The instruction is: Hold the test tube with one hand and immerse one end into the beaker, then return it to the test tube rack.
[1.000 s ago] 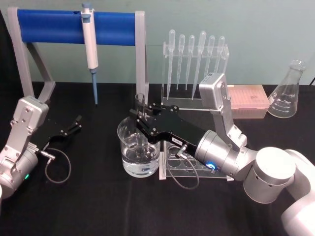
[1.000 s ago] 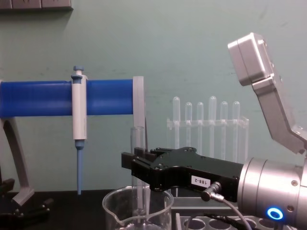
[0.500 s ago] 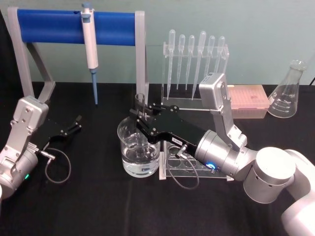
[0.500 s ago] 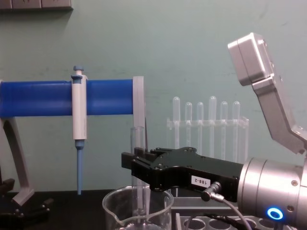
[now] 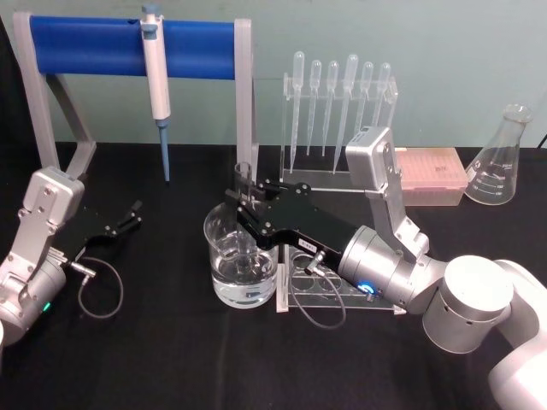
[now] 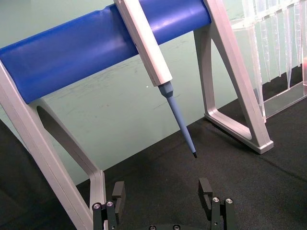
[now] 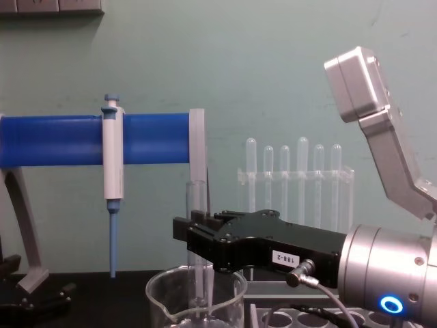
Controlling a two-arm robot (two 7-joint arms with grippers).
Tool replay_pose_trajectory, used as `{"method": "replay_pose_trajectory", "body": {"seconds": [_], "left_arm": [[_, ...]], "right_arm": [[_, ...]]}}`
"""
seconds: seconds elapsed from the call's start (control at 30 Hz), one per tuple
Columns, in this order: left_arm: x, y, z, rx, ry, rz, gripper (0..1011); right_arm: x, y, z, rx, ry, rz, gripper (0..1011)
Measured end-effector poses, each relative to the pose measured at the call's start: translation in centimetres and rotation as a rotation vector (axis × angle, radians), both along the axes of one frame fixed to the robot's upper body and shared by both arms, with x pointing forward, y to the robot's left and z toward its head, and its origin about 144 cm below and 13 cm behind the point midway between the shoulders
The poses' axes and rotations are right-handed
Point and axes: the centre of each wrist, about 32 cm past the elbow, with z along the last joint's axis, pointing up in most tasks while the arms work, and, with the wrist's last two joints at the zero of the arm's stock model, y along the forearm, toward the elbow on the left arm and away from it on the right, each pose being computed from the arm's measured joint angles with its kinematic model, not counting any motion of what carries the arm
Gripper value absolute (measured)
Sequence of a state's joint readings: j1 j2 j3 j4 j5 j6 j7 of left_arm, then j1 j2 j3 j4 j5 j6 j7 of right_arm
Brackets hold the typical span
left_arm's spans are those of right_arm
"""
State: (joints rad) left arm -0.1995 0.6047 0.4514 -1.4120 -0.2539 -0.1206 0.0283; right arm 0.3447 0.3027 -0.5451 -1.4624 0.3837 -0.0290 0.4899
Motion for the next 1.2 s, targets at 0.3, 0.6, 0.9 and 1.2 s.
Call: {"method": "replay_pose_trajectory", "body": {"seconds": [0.3, 0.6, 0.9, 1.2], "left_arm": [[0.0, 0.0, 0.0, 0.0, 0.0, 0.0, 1000], [0.0, 0.0, 0.0, 0.0, 0.0, 0.0, 1000], [0.0, 0.0, 0.0, 0.0, 0.0, 0.0, 1000], [0.0, 0.0, 0.0, 0.0, 0.0, 0.0, 1000]], "right_arm": [[0.0, 0.0, 0.0, 0.0, 0.0, 0.0, 234], [0.0, 0.0, 0.0, 0.0, 0.0, 0.0, 234], [0.0, 0.0, 0.0, 0.0, 0.0, 0.0, 234], [0.0, 0.0, -0.01, 0.0, 0.0, 0.0, 234]]}}
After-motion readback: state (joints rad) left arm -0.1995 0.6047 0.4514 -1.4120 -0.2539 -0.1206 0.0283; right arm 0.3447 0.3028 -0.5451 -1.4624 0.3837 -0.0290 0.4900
